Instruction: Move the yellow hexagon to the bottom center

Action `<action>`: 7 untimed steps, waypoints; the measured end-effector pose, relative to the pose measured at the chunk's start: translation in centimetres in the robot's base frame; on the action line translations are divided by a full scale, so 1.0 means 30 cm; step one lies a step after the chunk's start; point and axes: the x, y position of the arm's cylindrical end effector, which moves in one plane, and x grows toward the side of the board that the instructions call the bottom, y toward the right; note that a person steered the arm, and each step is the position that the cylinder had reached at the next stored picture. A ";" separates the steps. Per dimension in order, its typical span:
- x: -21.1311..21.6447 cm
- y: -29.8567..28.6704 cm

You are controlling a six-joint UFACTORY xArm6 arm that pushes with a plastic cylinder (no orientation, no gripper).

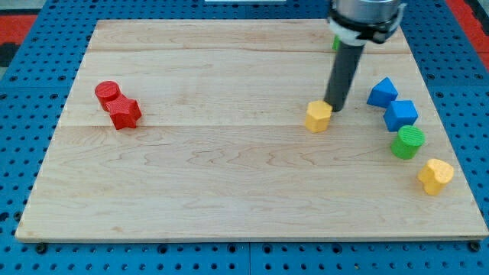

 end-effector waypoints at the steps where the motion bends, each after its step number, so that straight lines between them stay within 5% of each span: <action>1: 0.009 -0.002; 3: 0.070 -0.022; 5: 0.071 -0.435; 7: 0.298 -0.367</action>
